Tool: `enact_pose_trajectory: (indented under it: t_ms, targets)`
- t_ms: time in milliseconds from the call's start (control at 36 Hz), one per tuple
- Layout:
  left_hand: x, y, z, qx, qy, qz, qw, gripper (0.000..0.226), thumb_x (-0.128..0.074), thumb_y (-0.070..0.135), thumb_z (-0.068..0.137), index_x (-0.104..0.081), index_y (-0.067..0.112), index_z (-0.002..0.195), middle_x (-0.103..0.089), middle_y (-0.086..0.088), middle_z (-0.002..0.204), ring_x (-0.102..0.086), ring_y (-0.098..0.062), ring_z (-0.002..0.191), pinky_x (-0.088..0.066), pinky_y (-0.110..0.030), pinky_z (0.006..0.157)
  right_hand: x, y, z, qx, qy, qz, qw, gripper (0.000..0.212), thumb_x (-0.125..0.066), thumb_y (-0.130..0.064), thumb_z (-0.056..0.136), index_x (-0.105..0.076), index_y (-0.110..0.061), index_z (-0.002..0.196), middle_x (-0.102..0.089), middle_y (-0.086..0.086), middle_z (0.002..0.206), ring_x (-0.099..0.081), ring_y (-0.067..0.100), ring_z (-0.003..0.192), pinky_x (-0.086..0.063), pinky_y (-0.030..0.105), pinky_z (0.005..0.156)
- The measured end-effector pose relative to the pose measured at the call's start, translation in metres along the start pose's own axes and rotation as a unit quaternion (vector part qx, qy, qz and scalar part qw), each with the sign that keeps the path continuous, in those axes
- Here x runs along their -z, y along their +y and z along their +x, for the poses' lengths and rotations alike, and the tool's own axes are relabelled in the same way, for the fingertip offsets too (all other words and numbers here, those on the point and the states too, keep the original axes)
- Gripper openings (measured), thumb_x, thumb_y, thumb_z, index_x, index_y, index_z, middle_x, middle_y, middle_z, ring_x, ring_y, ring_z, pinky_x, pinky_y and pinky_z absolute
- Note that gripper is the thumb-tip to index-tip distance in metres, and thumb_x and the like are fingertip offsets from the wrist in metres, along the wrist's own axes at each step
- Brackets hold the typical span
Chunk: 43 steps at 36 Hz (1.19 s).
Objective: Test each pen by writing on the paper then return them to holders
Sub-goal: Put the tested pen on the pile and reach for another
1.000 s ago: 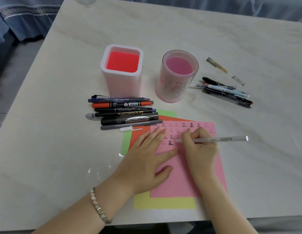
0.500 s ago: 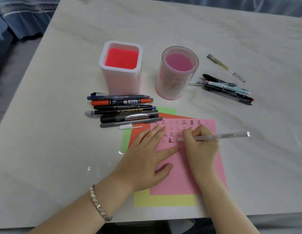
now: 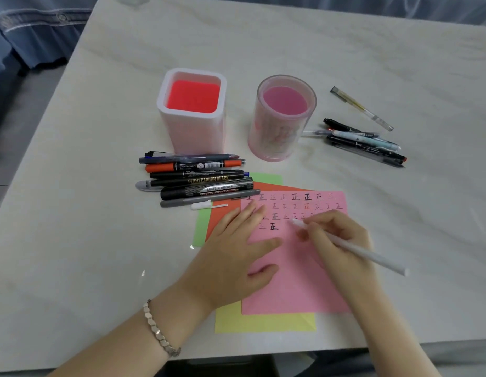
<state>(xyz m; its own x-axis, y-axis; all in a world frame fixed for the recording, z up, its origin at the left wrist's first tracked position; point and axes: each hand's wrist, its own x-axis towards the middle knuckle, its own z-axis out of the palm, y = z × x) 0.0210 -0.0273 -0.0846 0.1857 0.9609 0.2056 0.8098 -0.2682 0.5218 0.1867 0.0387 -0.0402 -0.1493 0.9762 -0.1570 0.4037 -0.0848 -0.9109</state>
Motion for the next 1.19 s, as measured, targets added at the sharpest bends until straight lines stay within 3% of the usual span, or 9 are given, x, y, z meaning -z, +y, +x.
enact_pose_trajectory:
  t_ms: [167, 306, 556, 667, 806, 944, 1028, 1083, 1194]
  targets:
    - [0.000, -0.001, -0.001, -0.005, 0.002, 0.007, 1.000, 0.031, -0.055, 0.042, 0.082, -0.065, 0.029, 0.109, -0.044, -0.017, 0.141, -0.031, -0.026, 0.137, -0.021, -0.040, 0.111, -0.002, -0.001, -0.002, 0.023, -0.020, -0.112, 0.993, 0.017, -0.067, -0.018, 0.076, -0.062, -0.019, 0.060, -0.067, -0.002, 0.065, -0.060, 0.012, 0.063, -0.047, 0.030, 0.062]
    - [-0.001, -0.001, -0.001, -0.005, 0.009, 0.000, 1.000, 0.031, -0.056, 0.041, 0.081, -0.069, 0.025, 0.105, -0.046, -0.018, 0.139, -0.031, -0.025, 0.135, -0.021, -0.039, 0.111, 0.008, 0.001, 0.002, 0.014, 0.001, -0.111, 0.994, 0.015, -0.064, -0.023, 0.073, -0.060, -0.016, 0.060, -0.065, 0.001, 0.062, -0.059, 0.023, 0.063, -0.050, 0.039, 0.059]
    - [0.000, 0.000, 0.000, 0.004, -0.004, 0.001, 1.000, 0.033, -0.054, 0.043, 0.081, -0.069, 0.027, 0.106, -0.045, -0.017, 0.140, -0.032, -0.024, 0.136, -0.017, -0.035, 0.113, 0.018, 0.003, 0.000, -0.003, -0.005, -0.099, 0.995, 0.013, -0.061, -0.031, 0.066, -0.061, -0.019, 0.061, -0.066, 0.003, 0.061, -0.062, 0.025, 0.066, -0.050, 0.036, 0.062]
    - [0.000, -0.001, -0.001, 0.003, -0.006, 0.004, 1.000, 0.033, -0.054, 0.043, 0.082, -0.068, 0.027, 0.107, -0.045, -0.017, 0.140, -0.031, -0.024, 0.136, -0.017, -0.036, 0.113, 0.025, 0.007, 0.001, 0.000, 0.041, -0.108, 0.993, 0.016, -0.066, -0.021, 0.075, -0.059, -0.015, 0.062, -0.065, 0.005, 0.062, -0.062, 0.028, 0.067, -0.050, 0.039, 0.063]
    - [-0.001, -0.002, -0.001, -0.003, 0.004, 0.005, 1.000, 0.031, -0.055, 0.042, 0.082, -0.068, 0.026, 0.105, -0.046, -0.018, 0.139, -0.033, -0.025, 0.135, -0.020, -0.037, 0.112, 0.029, 0.003, -0.003, -0.012, 0.006, -0.121, 0.993, 0.014, -0.057, -0.027, 0.066, -0.060, -0.015, 0.060, -0.065, 0.003, 0.058, -0.061, 0.025, 0.065, -0.050, 0.037, 0.062]
    - [-0.002, -0.003, -0.001, -0.011, 0.003, 0.010, 1.000, 0.031, -0.056, 0.043, 0.082, -0.067, 0.026, 0.106, -0.045, -0.018, 0.139, -0.033, -0.025, 0.135, -0.022, -0.040, 0.111, 0.039, 0.004, -0.003, -0.017, 0.030, -0.130, 0.991, 0.016, -0.061, -0.009, 0.074, -0.061, -0.017, 0.060, -0.065, 0.002, 0.057, -0.061, 0.022, 0.063, -0.048, 0.037, 0.063]
    - [0.000, -0.003, -0.001, -0.009, -0.003, 0.014, 1.000, 0.033, -0.053, 0.044, 0.084, -0.067, 0.025, 0.107, -0.045, -0.017, 0.139, -0.031, -0.024, 0.136, -0.019, -0.037, 0.112, 0.042, 0.003, -0.007, -0.018, 0.062, -0.108, 0.992, 0.014, -0.059, -0.018, 0.073, -0.060, -0.017, 0.060, -0.065, 0.003, 0.058, -0.062, 0.025, 0.064, -0.049, 0.039, 0.063]
    - [0.003, -0.002, -0.001, -0.004, 0.001, 0.008, 1.000, 0.035, -0.048, 0.041, 0.088, -0.068, 0.020, 0.109, -0.046, -0.017, 0.139, -0.032, -0.022, 0.134, -0.017, -0.034, 0.113, 0.041, 0.000, -0.011, -0.022, 0.086, -0.062, 0.994, 0.016, -0.056, -0.024, 0.071, -0.059, -0.015, 0.059, -0.066, 0.000, 0.059, -0.062, 0.015, 0.063, -0.048, 0.030, 0.062]
    - [0.012, -0.001, 0.000, 0.028, 0.091, 0.019, 0.995, 0.031, -0.045, 0.020, 0.090, -0.067, 0.006, 0.107, -0.058, -0.016, 0.125, -0.049, -0.025, 0.116, -0.033, -0.037, 0.099, 0.039, -0.004, -0.015, -0.030, 0.121, 0.017, 0.992, 0.013, -0.051, -0.003, 0.084, -0.059, -0.004, 0.074, -0.064, 0.002, 0.059, -0.056, -0.003, 0.055, -0.039, 0.006, 0.053]
